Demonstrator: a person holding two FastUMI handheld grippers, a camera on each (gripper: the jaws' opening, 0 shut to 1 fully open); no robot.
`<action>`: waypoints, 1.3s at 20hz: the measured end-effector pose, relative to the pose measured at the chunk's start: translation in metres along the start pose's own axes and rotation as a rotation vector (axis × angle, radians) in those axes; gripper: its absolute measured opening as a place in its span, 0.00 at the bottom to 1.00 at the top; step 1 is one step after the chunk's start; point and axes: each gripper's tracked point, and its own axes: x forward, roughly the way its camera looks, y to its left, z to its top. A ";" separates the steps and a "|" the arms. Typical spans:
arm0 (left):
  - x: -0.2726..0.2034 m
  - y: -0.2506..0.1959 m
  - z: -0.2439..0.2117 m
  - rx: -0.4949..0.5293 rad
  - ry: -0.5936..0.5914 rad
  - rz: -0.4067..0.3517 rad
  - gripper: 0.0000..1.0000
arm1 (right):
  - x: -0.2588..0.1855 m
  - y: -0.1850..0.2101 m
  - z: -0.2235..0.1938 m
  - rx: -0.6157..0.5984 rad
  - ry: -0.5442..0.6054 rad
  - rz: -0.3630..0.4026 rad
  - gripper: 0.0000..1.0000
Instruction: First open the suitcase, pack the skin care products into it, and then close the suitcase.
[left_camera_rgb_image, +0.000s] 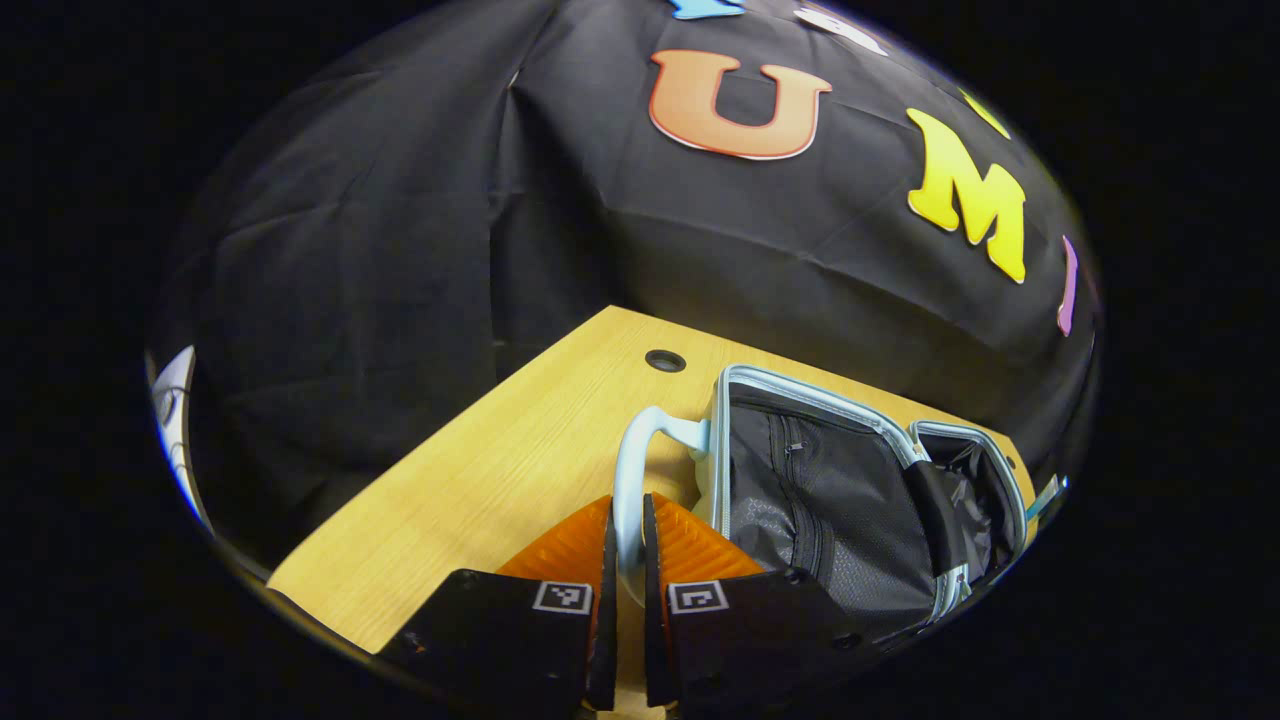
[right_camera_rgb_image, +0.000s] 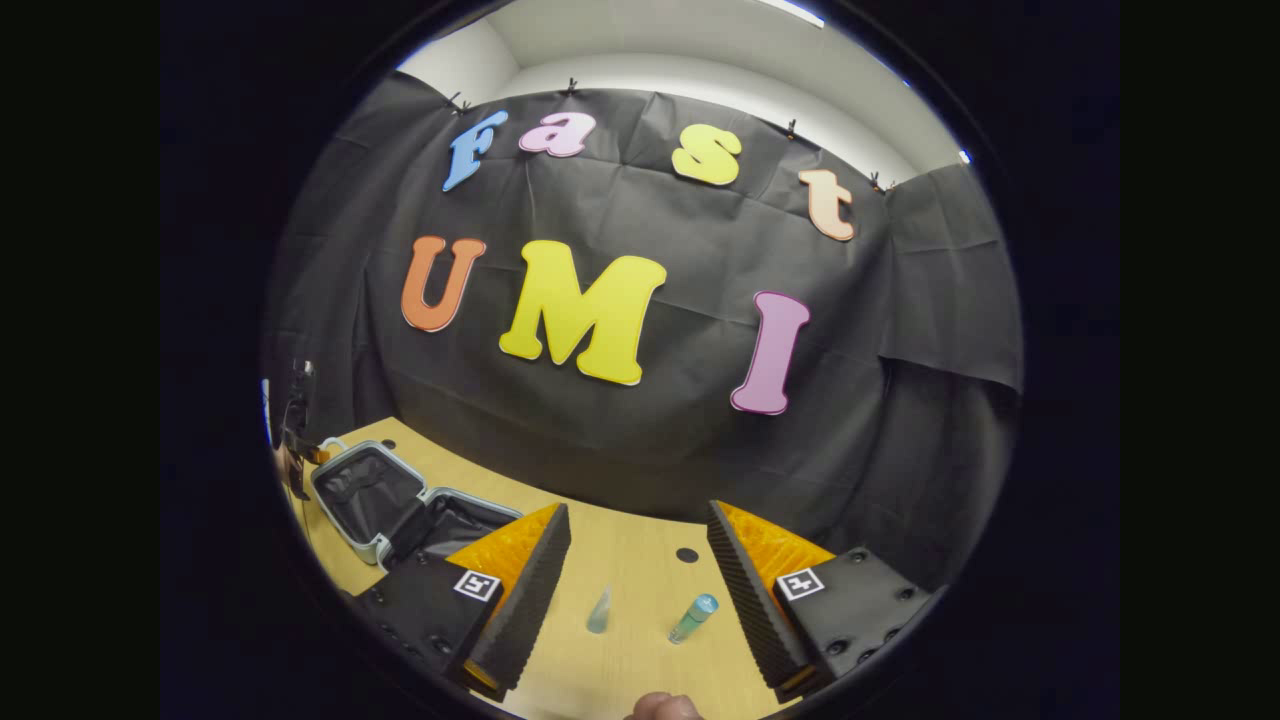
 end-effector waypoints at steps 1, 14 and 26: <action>0.003 0.003 -0.005 -0.003 0.016 0.015 0.18 | 0.000 0.000 -0.002 0.003 0.001 -0.004 0.81; -0.098 -0.088 0.096 0.070 -0.282 -0.013 0.84 | -0.001 -0.014 -0.014 0.065 -0.040 0.032 0.82; -0.190 -0.361 0.075 0.289 -0.456 -0.080 0.98 | 0.019 -0.086 -0.068 0.126 -0.058 0.059 0.81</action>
